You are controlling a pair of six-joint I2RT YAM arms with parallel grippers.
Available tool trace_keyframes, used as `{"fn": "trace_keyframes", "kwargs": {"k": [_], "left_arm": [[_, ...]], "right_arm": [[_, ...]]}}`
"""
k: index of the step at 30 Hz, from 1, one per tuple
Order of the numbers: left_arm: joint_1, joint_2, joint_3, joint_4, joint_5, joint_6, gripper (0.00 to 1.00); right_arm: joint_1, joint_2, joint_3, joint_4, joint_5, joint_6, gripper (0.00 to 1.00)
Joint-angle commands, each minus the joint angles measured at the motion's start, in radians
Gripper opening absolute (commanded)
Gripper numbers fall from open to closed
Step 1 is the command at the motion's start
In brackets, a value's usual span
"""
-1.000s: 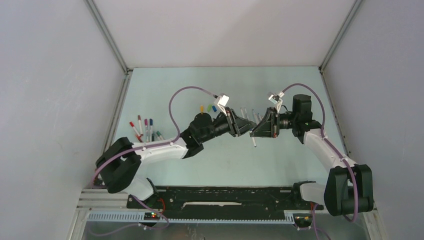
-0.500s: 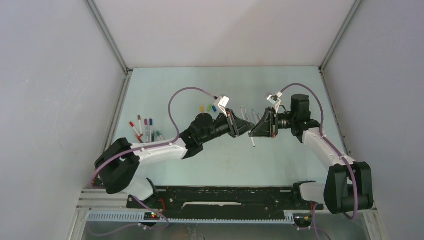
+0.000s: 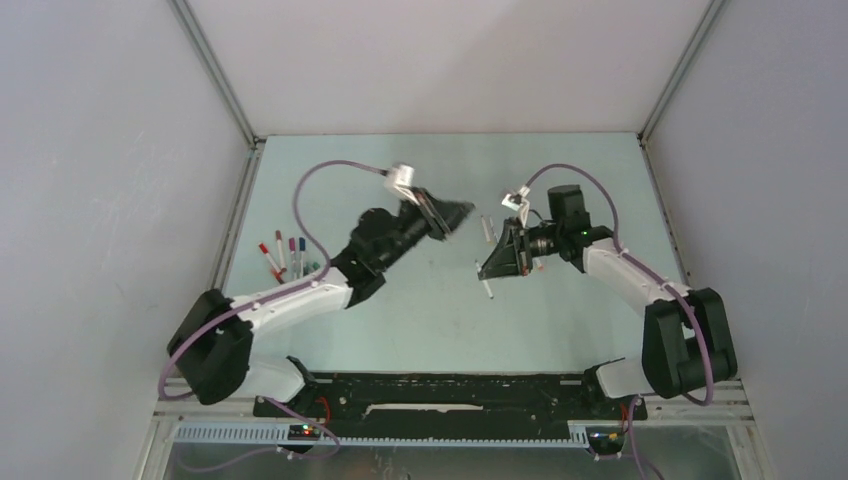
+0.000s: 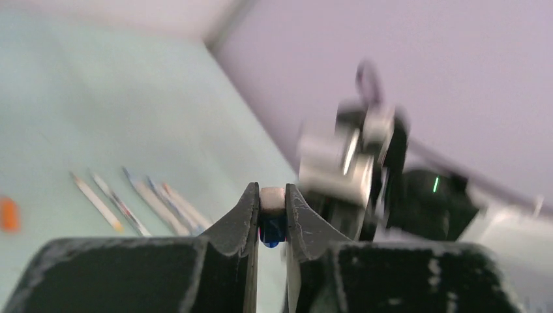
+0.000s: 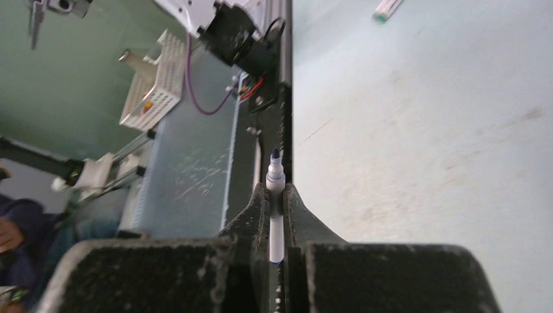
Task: Open the pen caps
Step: Open the pen cap from the pen, then place the pen at the center of the board.
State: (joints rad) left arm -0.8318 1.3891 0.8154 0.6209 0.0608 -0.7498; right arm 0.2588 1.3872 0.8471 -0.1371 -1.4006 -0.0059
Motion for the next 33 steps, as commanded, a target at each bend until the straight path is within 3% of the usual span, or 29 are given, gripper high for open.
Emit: {"fn": "trace_keyframes", "kwargs": {"k": [1, 4, 8, 12, 15, 19, 33], "left_arm": [[0.098, -0.123, 0.036, 0.198, -0.189, 0.038, 0.0], [0.113, -0.156, 0.004, 0.213, -0.198, 0.043, 0.0], [0.148, -0.179, -0.033, 0.167, -0.149, 0.02, 0.0], [0.176, -0.188, -0.042, -0.043, -0.07, 0.0, 0.0], [0.179, -0.188, -0.049, -0.208, -0.02, 0.016, 0.0], [0.179, -0.202, -0.104, -0.295, 0.037, 0.04, 0.0], [0.179, -0.254, -0.265, -0.271, 0.084, 0.061, 0.0]], "right_arm": [[0.051, 0.04, 0.012, -0.168, -0.007, -0.089, 0.0], [0.051, 0.04, 0.019, -0.164, -0.002, -0.084, 0.0], [0.015, 0.022, 0.084, -0.339, 0.093, -0.242, 0.0], [-0.042, -0.026, 0.095, -0.366, 0.372, -0.278, 0.0], [-0.098, -0.015, 0.089, -0.311, 0.613, -0.213, 0.0], [-0.182, 0.03, 0.094, -0.276, 0.79, -0.184, 0.0], [-0.288, 0.258, 0.203, -0.323, 0.979, -0.223, 0.02]]}}
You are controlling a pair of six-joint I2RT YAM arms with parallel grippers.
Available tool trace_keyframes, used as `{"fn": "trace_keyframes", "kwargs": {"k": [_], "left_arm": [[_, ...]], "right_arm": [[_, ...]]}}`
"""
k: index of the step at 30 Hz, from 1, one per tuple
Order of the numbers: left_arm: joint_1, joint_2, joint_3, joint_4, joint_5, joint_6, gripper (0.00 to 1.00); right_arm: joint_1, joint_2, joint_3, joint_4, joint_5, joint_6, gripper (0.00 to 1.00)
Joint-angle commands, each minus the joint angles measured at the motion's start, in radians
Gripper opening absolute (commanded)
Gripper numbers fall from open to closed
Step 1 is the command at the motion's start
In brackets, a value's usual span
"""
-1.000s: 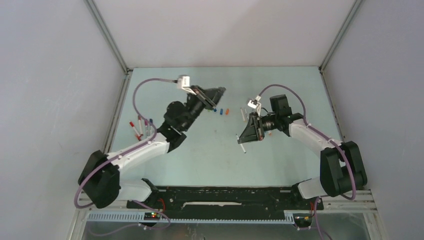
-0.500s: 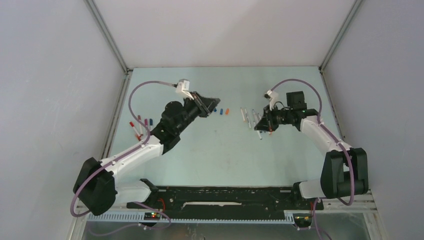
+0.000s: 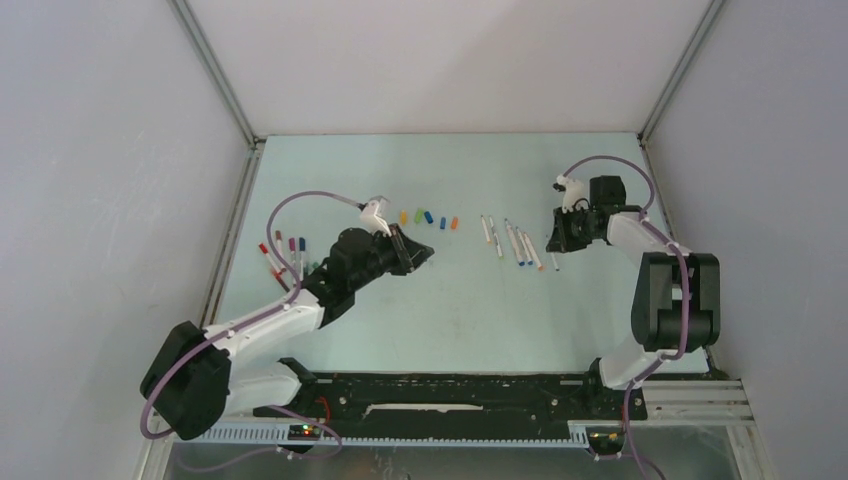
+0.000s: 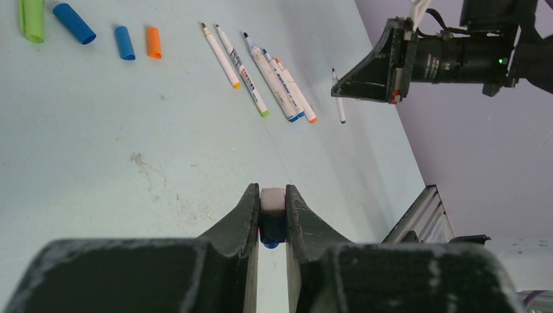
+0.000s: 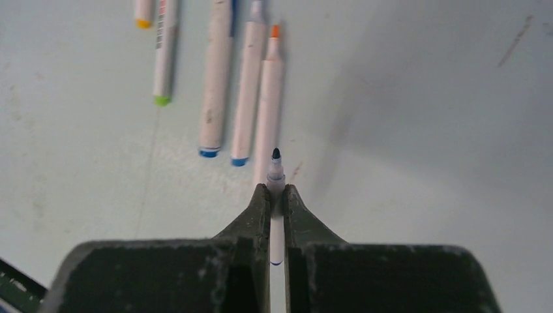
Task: Open the pen caps
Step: Place the pen at the center of the board.
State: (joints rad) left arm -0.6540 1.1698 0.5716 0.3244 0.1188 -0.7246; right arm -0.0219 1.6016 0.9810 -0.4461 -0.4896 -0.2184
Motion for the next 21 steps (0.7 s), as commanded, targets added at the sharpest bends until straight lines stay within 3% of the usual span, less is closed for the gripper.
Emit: {"fn": "trace_keyframes", "kwargs": {"k": [1, 9, 17, 21], "left_arm": [[0.001, -0.038, -0.026, 0.025, 0.025, 0.039, 0.0], [0.001, -0.034, -0.05, 0.034, 0.027, 0.051, 0.0], [0.001, -0.014, -0.039, 0.029, 0.026, 0.054, 0.01], [0.002, 0.001, -0.017, 0.005, 0.032, 0.061, 0.01]], "right_arm": [[-0.008, 0.053, 0.074, -0.017, 0.074, -0.007, 0.04], [-0.007, 0.159, 0.139, -0.055, 0.055, 0.012, 0.1], [-0.012, 0.211, 0.181, -0.09, 0.01, 0.031, 0.33], [-0.029, 0.185, 0.18, -0.101, -0.028, 0.034, 0.37]]}}
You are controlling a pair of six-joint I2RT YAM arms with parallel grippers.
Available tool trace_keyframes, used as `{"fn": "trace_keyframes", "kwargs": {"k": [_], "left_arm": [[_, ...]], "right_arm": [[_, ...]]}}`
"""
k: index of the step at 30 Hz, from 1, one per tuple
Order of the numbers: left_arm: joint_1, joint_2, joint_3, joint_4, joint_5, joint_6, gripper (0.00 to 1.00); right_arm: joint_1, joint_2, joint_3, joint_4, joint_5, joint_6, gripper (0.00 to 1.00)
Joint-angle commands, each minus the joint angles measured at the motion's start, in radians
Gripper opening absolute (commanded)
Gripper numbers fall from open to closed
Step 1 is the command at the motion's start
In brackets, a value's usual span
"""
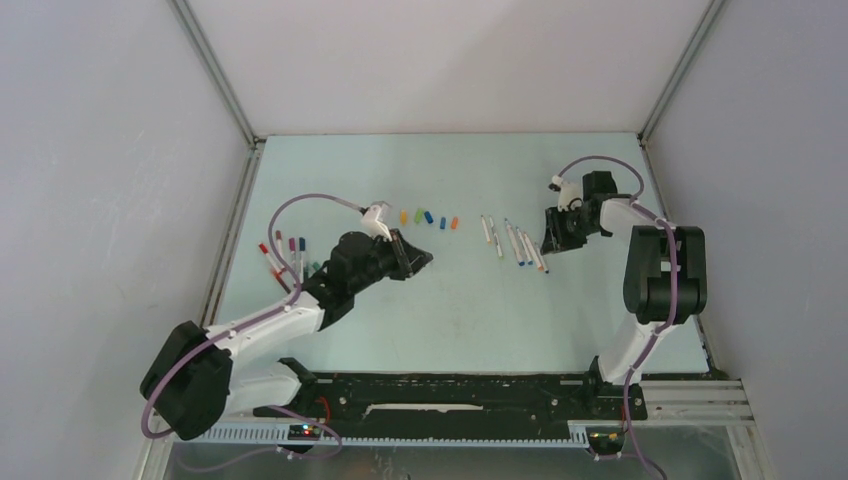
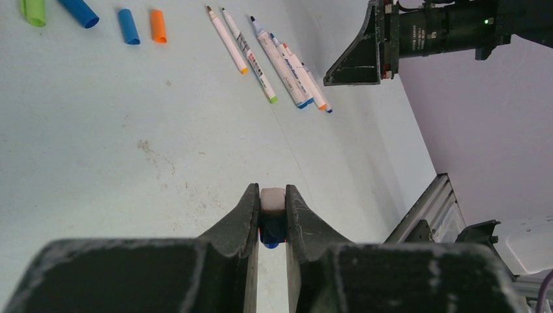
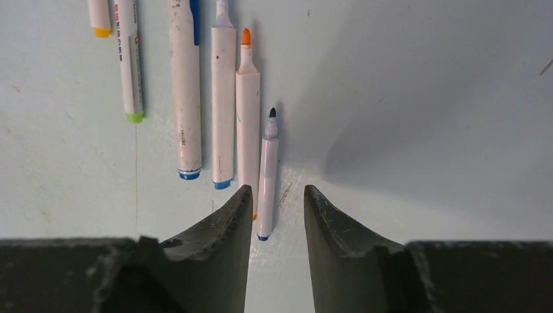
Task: Open the pen caps
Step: Place the pen at the center of the board.
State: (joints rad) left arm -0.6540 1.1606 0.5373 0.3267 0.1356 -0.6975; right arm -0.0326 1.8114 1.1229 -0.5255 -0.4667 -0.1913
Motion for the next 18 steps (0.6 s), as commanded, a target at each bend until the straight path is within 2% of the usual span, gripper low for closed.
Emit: {"fn": "trace_keyframes", "kwargs": {"k": [1, 7, 11, 15, 18], "left_arm": [[0.001, 0.015, 0.027, -0.01, 0.015, 0.037, 0.02], [-0.008, 0.105, 0.159, -0.195, -0.022, 0.069, 0.02], [-0.044, 0.207, 0.307, -0.372, -0.1, 0.105, 0.02], [-0.096, 0.383, 0.582, -0.65, -0.272, 0.155, 0.02], [-0.112, 0.542, 0.782, -0.824, -0.323, 0.175, 0.02]], "right_arm": [[-0.029, -0.038, 0.039, -0.027, -0.067, 0.004, 0.37], [-0.07, -0.149, 0.038, -0.094, -0.199, -0.071, 0.41], [-0.07, -0.223, 0.032, -0.135, -0.238, -0.128, 0.43], [-0.07, -0.285, 0.014, -0.138, -0.243, -0.164, 0.43], [-0.07, -0.308, 0.013, -0.146, -0.247, -0.18, 0.43]]}}
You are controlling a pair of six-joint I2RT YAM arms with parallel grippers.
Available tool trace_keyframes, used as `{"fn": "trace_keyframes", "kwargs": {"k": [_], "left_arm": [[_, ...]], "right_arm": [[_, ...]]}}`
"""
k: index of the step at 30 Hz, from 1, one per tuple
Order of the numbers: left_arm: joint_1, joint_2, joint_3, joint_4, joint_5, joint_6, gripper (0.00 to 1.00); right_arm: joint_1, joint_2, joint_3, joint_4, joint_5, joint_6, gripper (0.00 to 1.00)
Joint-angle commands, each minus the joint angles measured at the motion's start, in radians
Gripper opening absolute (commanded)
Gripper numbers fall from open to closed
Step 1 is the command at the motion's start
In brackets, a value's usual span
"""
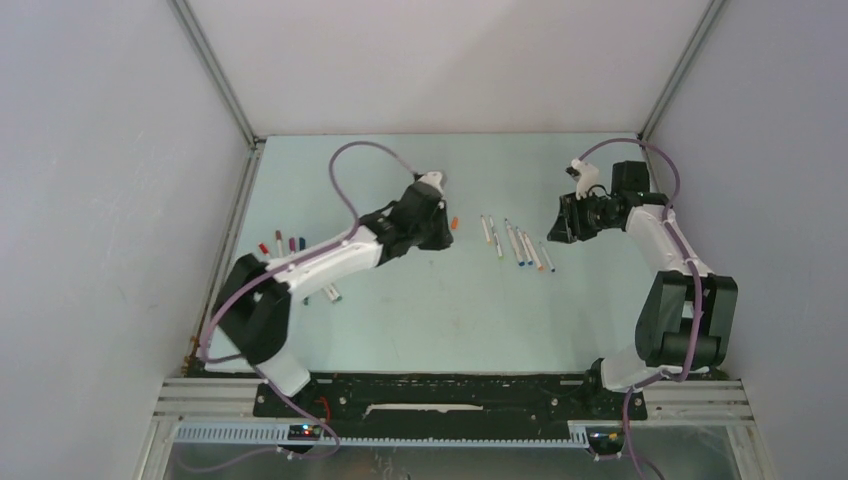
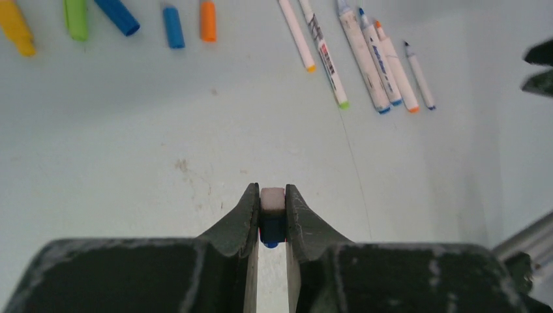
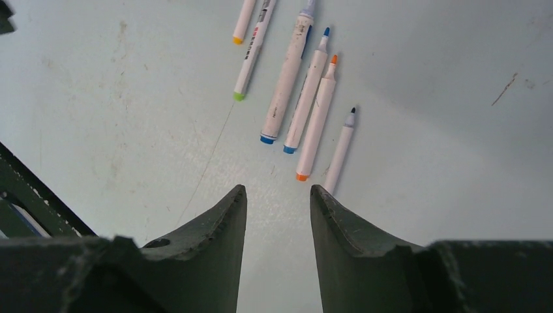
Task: Open the pen caps
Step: Place the pen at the center of the board, then place the pen cap at the center of the board.
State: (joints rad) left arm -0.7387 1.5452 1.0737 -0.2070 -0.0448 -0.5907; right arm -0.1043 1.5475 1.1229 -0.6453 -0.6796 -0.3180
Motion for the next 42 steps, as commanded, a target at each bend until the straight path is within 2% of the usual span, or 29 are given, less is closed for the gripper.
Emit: {"fn": "trace_keyframes", "kwargs": {"k": [1, 13, 17, 25, 42], "left_arm": [[-0.03, 0.204, 0.305, -0.324, -0.149, 0.074, 0.02], [-0.03, 0.61, 0.862, -0.503, -0.146, 0.144, 0.03], [-0.019, 0.703, 0.976, -0.532, -0.136, 0.147, 0.03], [0.018, 0.806, 1.091, -0.541, -0.095, 0.143, 0.04], [0.059, 0.882, 1.104, -0.492, 0.002, 0.098, 0.13]], "right_arm": [[0.002, -0.056, 0.01, -0.027, -0.036, -0.057, 0.43], [0.001, -0.102, -0.005, -0.033, -0.084, -0.075, 0.43], [0.002, -0.107, -0.006, -0.037, -0.087, -0.079, 0.43], [0.0, -0.113, -0.007, -0.037, -0.092, -0.082, 0.43], [-0.005, -0.107, -0.007, -0.043, -0.106, -0.088, 0.43]]}}
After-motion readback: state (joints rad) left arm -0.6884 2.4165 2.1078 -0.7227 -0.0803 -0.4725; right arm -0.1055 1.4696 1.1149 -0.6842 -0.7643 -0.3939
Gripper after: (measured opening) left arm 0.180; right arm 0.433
